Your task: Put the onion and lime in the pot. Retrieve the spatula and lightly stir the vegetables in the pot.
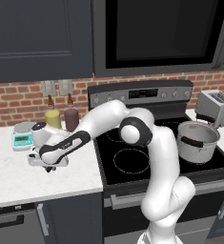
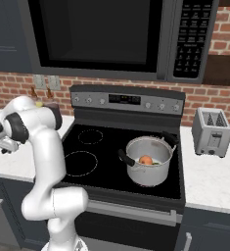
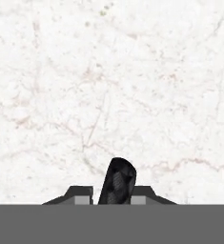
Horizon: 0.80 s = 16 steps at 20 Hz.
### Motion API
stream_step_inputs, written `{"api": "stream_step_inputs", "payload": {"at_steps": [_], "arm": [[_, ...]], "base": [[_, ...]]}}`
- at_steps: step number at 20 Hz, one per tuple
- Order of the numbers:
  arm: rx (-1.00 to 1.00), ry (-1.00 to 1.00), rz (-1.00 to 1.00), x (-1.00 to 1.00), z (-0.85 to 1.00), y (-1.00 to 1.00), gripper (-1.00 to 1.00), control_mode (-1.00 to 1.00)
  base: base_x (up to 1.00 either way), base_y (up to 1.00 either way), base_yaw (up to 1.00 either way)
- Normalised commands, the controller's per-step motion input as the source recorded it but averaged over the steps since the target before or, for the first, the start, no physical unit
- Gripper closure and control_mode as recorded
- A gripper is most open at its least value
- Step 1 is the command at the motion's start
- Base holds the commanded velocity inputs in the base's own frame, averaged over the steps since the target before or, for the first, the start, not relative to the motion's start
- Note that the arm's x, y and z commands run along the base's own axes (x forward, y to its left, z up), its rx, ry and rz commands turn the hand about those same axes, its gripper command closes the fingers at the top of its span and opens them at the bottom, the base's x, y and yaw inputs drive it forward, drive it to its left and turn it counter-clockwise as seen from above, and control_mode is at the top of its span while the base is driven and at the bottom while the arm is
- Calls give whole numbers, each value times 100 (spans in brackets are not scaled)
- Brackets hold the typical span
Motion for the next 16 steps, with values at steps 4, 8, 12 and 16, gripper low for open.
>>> {"api": "stream_step_inputs", "payload": {"at_steps": [4, 8, 12, 16], "arm": [[14, -16, -1, -42, 56, -32, 100, -100], [21, -3, -2, -44, 67, -29, 100, -100], [26, 3, -6, -56, 60, -31, 100, -100], [26, 9, -10, -70, 58, -30, 100, -100]], "base": [[0, 0, 0], [0, 0, 0], [0, 0, 0], [0, 0, 0]]}}
